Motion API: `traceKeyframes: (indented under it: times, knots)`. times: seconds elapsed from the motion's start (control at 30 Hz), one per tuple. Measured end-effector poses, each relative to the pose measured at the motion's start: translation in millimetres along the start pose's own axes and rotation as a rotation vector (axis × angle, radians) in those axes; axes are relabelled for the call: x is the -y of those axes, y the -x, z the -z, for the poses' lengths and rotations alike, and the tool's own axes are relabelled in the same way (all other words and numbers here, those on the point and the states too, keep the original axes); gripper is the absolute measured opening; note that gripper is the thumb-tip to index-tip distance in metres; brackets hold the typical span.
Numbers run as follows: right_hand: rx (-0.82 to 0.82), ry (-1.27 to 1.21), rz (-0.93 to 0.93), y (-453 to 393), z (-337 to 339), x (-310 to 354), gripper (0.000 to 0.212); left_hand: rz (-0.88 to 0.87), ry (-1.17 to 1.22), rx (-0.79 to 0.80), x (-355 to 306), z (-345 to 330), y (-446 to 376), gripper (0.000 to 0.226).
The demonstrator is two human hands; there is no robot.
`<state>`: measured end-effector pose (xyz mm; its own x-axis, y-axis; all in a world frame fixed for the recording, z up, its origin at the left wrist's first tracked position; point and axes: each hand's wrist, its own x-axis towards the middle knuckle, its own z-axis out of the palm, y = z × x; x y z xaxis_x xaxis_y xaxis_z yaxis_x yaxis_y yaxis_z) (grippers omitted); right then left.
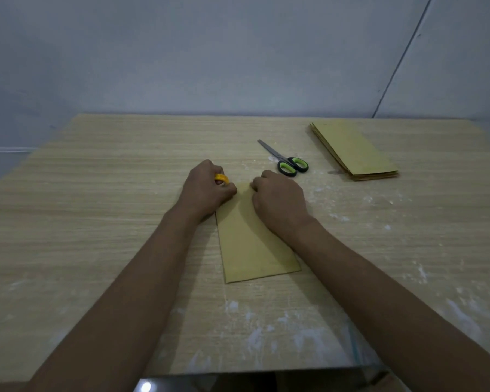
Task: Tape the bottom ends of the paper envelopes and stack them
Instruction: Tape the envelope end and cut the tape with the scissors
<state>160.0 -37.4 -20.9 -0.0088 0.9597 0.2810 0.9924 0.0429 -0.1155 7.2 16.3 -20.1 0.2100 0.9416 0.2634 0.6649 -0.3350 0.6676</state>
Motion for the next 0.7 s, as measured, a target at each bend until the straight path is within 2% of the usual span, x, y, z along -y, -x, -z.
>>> traceKeyframes:
  times: [0.13,0.2,0.37,0.47,0.7]
  knots:
    - [-0.060,-0.142,0.083,2,2,9,0.034,-0.011,-0.007,-0.001,1,0,1,0.029]
    - [-0.005,-0.193,0.128,7,1,12,0.034,-0.018,-0.011,-0.005,2,0,2,0.031]
    - [0.058,-0.148,0.136,10,5,11,0.037,0.037,0.061,-0.068,11,9,6,0.040]
    - [0.054,-0.135,0.125,10,8,14,0.037,0.107,0.126,-0.095,13,12,8,0.033]
    - [0.081,-0.125,0.098,9,7,15,0.039,0.086,0.100,-0.132,10,18,10,0.029]
